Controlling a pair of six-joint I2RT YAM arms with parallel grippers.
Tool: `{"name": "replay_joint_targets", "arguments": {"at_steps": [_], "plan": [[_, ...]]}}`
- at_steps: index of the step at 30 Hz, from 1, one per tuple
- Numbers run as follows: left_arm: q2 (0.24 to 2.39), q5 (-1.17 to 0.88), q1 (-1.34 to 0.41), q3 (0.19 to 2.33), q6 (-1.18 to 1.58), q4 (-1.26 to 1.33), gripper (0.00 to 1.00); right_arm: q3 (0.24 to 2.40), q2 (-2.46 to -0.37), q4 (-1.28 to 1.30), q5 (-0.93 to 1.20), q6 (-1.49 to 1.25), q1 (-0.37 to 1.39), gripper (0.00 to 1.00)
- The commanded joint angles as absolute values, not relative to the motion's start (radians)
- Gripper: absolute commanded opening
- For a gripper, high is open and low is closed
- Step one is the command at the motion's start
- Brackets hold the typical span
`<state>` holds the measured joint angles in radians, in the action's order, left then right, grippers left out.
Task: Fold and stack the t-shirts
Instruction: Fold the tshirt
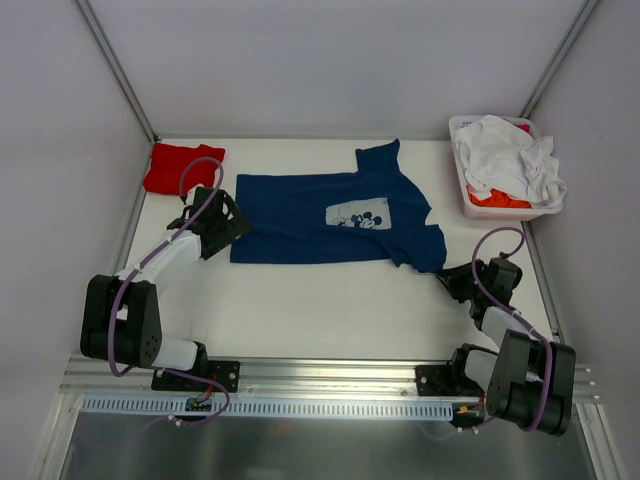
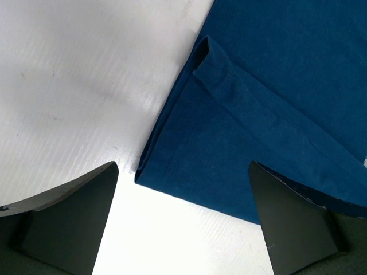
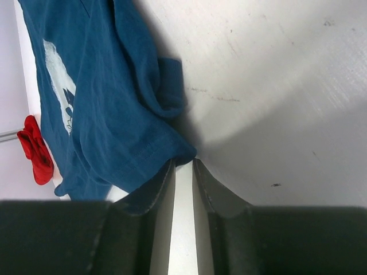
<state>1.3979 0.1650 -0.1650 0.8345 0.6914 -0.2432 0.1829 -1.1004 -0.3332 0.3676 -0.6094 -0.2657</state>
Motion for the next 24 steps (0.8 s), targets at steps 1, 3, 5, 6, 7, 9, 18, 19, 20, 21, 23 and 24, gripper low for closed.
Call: {"name": "replay_joint_targets", "arguments": {"at_steps": [1, 3, 5, 6, 7, 9, 18, 19, 20, 21, 23, 24], "plan": [[1.350, 0.156, -0.178, 0.822, 0.690, -0.242, 0.99, 0.179, -1.098, -0.379, 0.383, -0.597, -0.275, 0.22], [1.345, 0.158, -0.178, 0.819, 0.689, -0.244, 0.99, 0.184, -1.103, -0.379, 0.383, -0.588, -0.276, 0.26], [1.344, 0.158, -0.178, 0.816, 0.689, -0.244, 0.99, 0.184, -1.108, -0.380, 0.391, -0.584, -0.282, 0.28], [1.344, 0.160, -0.178, 0.816, 0.689, -0.244, 0.99, 0.184, -1.106, -0.380, 0.391, -0.583, -0.282, 0.28], [1.344, 0.160, -0.178, 0.812, 0.689, -0.244, 0.99, 0.184, -1.108, -0.380, 0.391, -0.581, -0.285, 0.29], [1.345, 0.160, -0.176, 0.810, 0.689, -0.244, 0.99, 0.183, -1.103, -0.379, 0.397, -0.577, -0.290, 0.29], [1.342, 0.158, -0.178, 0.811, 0.689, -0.244, 0.99, 0.190, -1.120, -0.382, 0.416, -0.552, -0.331, 0.29], [1.341, 0.158, -0.178, 0.810, 0.687, -0.244, 0.99, 0.192, -1.126, -0.380, 0.417, -0.551, -0.334, 0.29], [1.339, 0.160, -0.176, 0.810, 0.687, -0.244, 0.99, 0.193, -1.127, -0.382, 0.419, -0.549, -0.336, 0.29], [1.336, 0.160, -0.178, 0.808, 0.686, -0.244, 0.99, 0.195, -1.129, -0.383, 0.420, -0.548, -0.336, 0.29], [1.336, 0.158, -0.176, 0.808, 0.684, -0.245, 0.99, 0.199, -1.140, -0.390, 0.423, -0.546, -0.339, 0.29], [1.336, 0.158, -0.178, 0.807, 0.686, -0.244, 0.99, 0.201, -1.144, -0.396, 0.426, -0.546, -0.339, 0.28]]}}
